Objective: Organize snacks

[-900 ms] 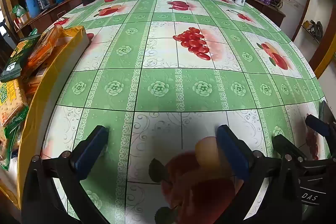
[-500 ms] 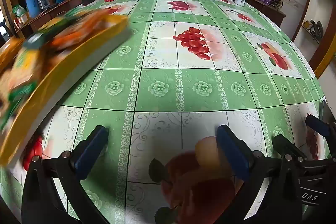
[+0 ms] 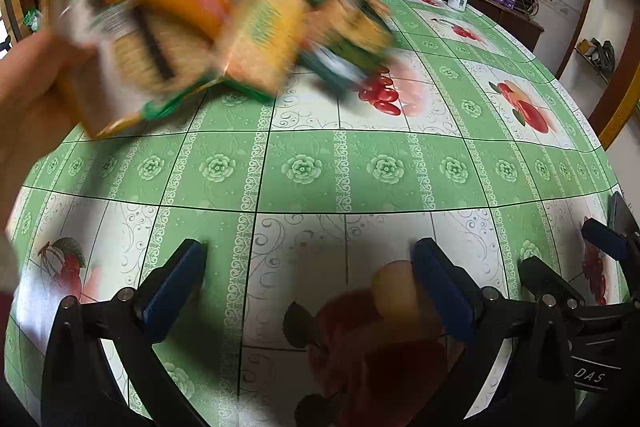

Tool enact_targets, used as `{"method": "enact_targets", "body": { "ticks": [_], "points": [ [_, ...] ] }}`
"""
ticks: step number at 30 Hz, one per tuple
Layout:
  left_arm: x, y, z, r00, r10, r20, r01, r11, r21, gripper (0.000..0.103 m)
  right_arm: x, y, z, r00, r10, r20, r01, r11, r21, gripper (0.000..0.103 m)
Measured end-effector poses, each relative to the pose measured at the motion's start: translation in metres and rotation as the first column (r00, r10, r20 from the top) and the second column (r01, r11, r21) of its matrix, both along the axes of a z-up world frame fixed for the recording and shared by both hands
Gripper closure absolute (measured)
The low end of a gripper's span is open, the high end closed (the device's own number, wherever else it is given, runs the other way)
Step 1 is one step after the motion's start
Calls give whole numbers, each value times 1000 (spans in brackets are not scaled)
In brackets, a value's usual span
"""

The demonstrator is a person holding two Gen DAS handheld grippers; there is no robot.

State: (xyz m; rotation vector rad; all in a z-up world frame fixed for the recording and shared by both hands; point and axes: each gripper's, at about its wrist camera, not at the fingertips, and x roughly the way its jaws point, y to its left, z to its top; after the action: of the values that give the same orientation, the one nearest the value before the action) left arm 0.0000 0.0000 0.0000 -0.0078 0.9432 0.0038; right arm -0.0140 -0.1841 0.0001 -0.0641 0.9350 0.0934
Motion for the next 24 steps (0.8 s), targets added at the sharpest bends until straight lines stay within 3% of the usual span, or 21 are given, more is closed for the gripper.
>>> {"method": "enact_targets", "body": {
  "ticks": [24],
  "points": [
    [0, 2, 1, 1000, 0, -1, 0, 1000, 0, 0, 0, 1, 1, 1000, -1, 0, 1, 1000, 0, 0]
  ]
}}
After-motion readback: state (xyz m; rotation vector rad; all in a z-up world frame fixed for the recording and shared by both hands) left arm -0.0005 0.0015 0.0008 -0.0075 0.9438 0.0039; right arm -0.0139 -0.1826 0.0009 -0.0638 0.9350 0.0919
